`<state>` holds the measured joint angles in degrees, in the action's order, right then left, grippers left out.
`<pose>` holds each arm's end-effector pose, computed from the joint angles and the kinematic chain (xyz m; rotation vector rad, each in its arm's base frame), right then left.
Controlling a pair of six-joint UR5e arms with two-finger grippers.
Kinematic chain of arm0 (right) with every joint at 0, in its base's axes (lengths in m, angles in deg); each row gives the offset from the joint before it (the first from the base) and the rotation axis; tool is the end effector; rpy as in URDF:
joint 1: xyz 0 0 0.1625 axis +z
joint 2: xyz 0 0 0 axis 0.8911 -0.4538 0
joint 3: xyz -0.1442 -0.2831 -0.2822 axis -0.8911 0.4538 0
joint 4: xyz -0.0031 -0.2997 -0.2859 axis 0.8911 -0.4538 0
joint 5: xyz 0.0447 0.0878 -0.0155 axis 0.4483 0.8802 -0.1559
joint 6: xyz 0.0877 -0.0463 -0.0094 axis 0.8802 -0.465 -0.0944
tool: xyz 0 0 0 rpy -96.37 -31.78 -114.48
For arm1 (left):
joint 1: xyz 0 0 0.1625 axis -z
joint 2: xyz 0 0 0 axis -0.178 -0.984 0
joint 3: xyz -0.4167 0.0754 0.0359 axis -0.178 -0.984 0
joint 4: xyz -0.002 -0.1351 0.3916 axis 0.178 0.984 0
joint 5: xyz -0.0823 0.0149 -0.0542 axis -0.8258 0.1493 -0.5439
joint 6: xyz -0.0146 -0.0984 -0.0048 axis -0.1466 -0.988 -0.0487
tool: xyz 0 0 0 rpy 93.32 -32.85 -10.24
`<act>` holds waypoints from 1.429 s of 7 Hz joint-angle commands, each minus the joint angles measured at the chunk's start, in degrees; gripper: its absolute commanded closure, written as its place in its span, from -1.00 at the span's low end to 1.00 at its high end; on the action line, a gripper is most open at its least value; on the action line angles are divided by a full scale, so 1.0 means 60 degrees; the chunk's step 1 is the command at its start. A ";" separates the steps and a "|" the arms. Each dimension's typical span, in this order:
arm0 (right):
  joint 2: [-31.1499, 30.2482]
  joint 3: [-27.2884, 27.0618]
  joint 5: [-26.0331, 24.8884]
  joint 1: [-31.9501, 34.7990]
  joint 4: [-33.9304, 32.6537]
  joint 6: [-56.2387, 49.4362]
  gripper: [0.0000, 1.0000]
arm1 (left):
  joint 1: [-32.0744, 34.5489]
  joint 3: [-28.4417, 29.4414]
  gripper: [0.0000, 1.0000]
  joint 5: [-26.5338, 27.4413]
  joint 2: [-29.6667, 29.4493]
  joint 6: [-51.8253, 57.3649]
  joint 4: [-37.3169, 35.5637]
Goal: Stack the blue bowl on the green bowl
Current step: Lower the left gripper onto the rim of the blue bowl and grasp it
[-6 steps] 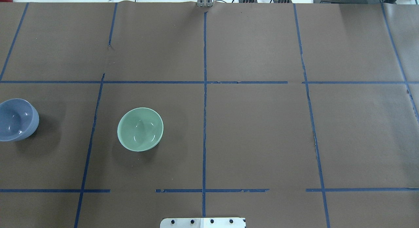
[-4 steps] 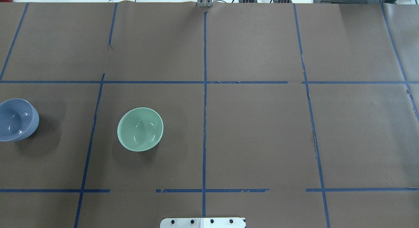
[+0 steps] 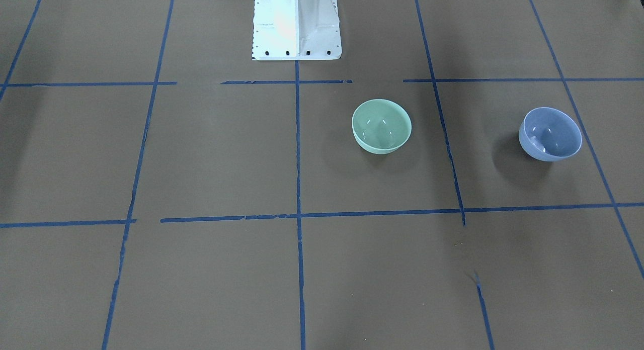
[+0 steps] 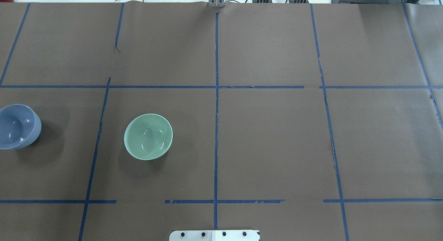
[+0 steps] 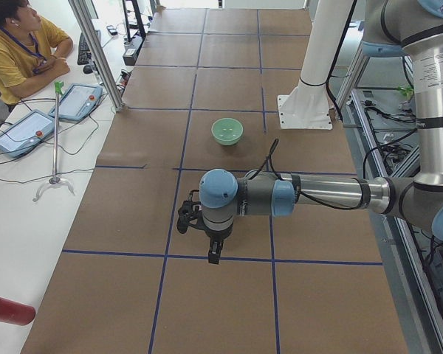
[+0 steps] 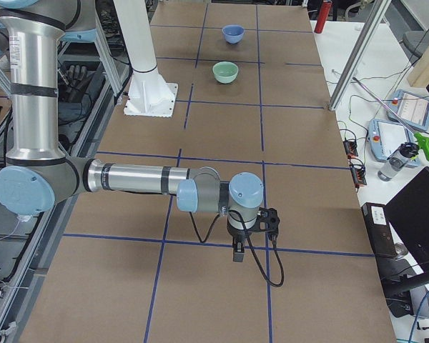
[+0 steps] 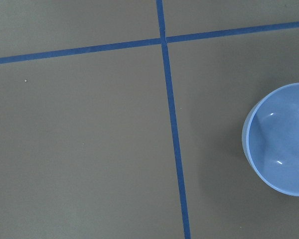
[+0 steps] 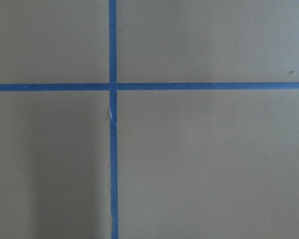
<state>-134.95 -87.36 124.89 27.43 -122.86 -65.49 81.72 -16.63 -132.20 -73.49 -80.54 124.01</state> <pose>0.0723 -0.4674 0.6670 0.0028 -0.7047 0.0303 -0.0762 -0.4043 0.6235 0.0980 0.7894 0.1302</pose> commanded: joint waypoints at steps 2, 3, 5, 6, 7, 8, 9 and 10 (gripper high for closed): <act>0.0000 0.0000 -0.0004 0.0000 0.0007 0.0000 -1.00 | -0.1583 0.0332 -1.00 0.0057 0.0076 -0.1636 0.2647; 0.0000 0.0000 -0.0004 0.0000 0.0007 0.0000 -1.00 | -0.1907 0.0740 -1.00 0.0087 0.0251 -0.2939 0.3996; 0.0000 0.0000 -0.0004 0.0000 0.0007 0.0000 -1.00 | -0.3282 0.1576 -1.00 0.0203 0.0209 -0.5969 0.6356; 0.0000 0.0000 -0.0004 0.0000 0.0007 0.0000 -1.00 | -0.3896 0.1826 -1.00 0.0799 0.0195 -0.7072 0.7151; 0.0000 0.0000 0.0010 0.0000 0.0007 0.0000 -1.00 | -0.4149 0.2089 -1.00 0.1109 0.0151 -0.7301 0.7420; 0.0000 0.0000 -0.0004 0.0000 0.0007 0.0000 -1.00 | -0.4296 0.2150 -1.00 0.1446 0.0122 -0.7491 0.7423; 0.0000 0.0000 -0.0004 0.0000 0.0007 0.0000 -1.00 | -0.4457 0.2151 -0.84 0.1580 0.0121 -0.7638 0.7437; 0.0000 0.0000 -0.0004 0.0000 0.0007 0.0000 -1.00 | -0.4546 0.2136 -0.45 0.1581 0.0078 -0.7669 0.7437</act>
<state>-134.95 -87.36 124.87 27.43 -122.82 -65.49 55.32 -3.85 -123.26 -72.80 -125.89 168.48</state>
